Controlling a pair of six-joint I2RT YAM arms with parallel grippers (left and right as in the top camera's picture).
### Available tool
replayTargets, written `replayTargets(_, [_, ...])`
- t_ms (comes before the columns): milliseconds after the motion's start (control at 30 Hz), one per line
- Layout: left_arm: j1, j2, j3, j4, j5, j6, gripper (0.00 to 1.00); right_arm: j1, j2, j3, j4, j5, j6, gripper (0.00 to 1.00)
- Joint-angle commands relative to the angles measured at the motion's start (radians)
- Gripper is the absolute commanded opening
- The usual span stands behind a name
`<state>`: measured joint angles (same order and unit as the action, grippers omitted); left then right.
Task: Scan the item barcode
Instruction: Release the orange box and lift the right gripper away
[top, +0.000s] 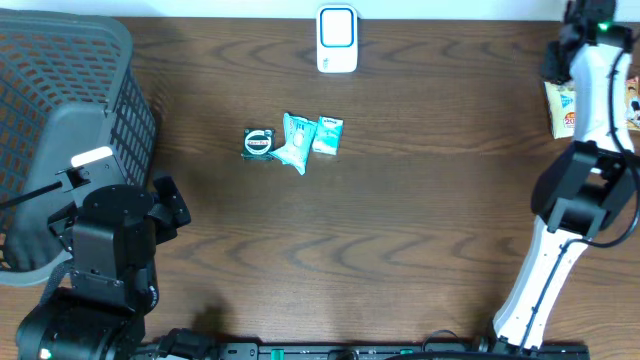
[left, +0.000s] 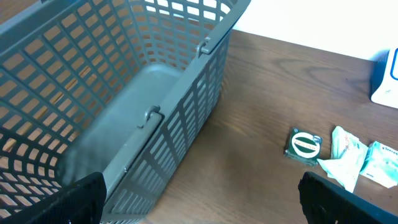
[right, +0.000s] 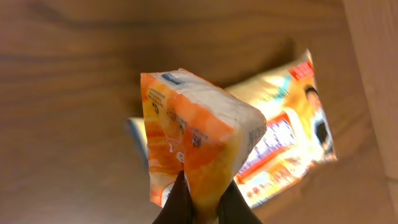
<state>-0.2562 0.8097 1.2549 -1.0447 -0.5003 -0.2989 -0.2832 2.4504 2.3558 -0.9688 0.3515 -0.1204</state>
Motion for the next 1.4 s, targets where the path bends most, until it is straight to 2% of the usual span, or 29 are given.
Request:
replayTargets(0, [0.002,0.0,0.01,-0.002,-0.009,-0.002,0.98,-0.046,-0.028,0.011,-0.03,-0.002,0.024,0.01])
replayTargets(333, [0.002,0.0,0.01,-0.002,-0.009,-0.002,0.98,-0.192,-0.028,0.009,-0.143,-0.045,0.343,0.01])
replayTargets(567, [0.002,0.0,0.01,-0.002,-0.008,-0.002,0.98,-0.227,-0.028,-0.02,-0.158,-0.126,0.38,0.01])
replayTargets(633, [0.002,0.0,0.01,-0.002,-0.009,-0.002,0.98,-0.227,-0.028,-0.042,-0.151,-0.126,0.38,0.1])
replayTargets(667, [0.002,0.0,0.01,-0.002,-0.009,-0.002,0.98,-0.227,-0.028,-0.052,-0.148,-0.126,0.38,0.33])
replayTargets(700, [0.002,0.0,0.01,-0.002,-0.009,-0.002,0.98,-0.227,-0.028,-0.063,-0.145,-0.126,0.383,0.42])
replayTargets(900, [0.002,0.0,0.01,-0.002,-0.009,-0.002,0.98,-0.223,-0.028,-0.117,-0.136,-0.126,0.382,0.68])
replayTargets(1033, [0.002,0.0,0.01,-0.002,-0.009,-0.002,0.98,-0.222,-0.039,-0.117,-0.144,-0.126,0.382,0.77])
replayTargets(1200, [0.002,0.0,0.01,-0.002,-0.008,-0.002,0.98,-0.206,-0.102,-0.117,-0.138,-0.155,0.382,0.78])
replayTargets(1367, [0.002,0.0,0.01,-0.002,-0.009,-0.002,0.98,-0.166,-0.198,-0.117,-0.114,-0.356,0.382,0.8])
